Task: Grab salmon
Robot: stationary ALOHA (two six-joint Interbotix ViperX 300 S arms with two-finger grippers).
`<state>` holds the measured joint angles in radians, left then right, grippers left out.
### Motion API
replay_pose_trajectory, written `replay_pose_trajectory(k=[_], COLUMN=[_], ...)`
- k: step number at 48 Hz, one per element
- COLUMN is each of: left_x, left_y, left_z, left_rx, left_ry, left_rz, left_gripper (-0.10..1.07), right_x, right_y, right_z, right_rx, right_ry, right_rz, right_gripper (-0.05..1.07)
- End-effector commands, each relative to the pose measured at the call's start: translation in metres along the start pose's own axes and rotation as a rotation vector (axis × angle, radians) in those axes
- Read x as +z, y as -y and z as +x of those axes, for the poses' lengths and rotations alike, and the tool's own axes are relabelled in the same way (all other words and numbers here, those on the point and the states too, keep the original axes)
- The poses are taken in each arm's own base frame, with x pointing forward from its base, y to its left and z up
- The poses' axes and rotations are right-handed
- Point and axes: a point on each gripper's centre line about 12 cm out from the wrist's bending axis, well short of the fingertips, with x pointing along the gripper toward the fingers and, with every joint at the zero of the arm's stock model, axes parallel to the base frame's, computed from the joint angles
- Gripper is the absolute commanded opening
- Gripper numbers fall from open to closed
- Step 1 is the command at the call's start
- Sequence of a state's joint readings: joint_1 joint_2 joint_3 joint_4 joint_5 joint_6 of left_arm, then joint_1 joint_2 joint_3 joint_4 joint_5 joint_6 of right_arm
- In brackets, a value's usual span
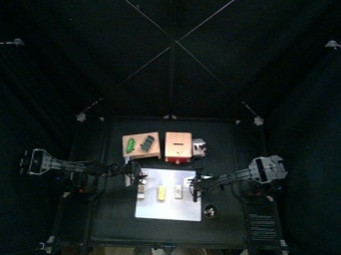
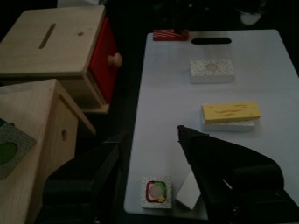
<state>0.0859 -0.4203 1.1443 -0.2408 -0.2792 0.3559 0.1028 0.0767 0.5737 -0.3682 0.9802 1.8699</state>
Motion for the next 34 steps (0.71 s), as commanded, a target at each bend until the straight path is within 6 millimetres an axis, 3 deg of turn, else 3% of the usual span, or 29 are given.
replay_pose_trajectory(k=[1, 22, 34], left_x=[0.007, 0.006, 0.007], left_y=[-0.001, -0.001, -0.002], left_z=[0.000, 0.000, 0.000], left_rx=[0.005, 0.005, 0.007], left_ry=[0.025, 0.022, 0.025], left_rz=[-0.003, -0.001, -0.002], left_gripper=[0.87, 0.87, 0.87], right_x=[0.008, 0.009, 0.014], right_y=[0.001, 0.002, -0.001], right_z=[-0.005, 0.010, -0.001], right_rx=[0.048, 0.072, 0.107], right_ry=[-0.014, -0.036, -0.022], right_rz=[0.032, 0.042, 0.039], right_gripper=[0.78, 0.78, 0.78])
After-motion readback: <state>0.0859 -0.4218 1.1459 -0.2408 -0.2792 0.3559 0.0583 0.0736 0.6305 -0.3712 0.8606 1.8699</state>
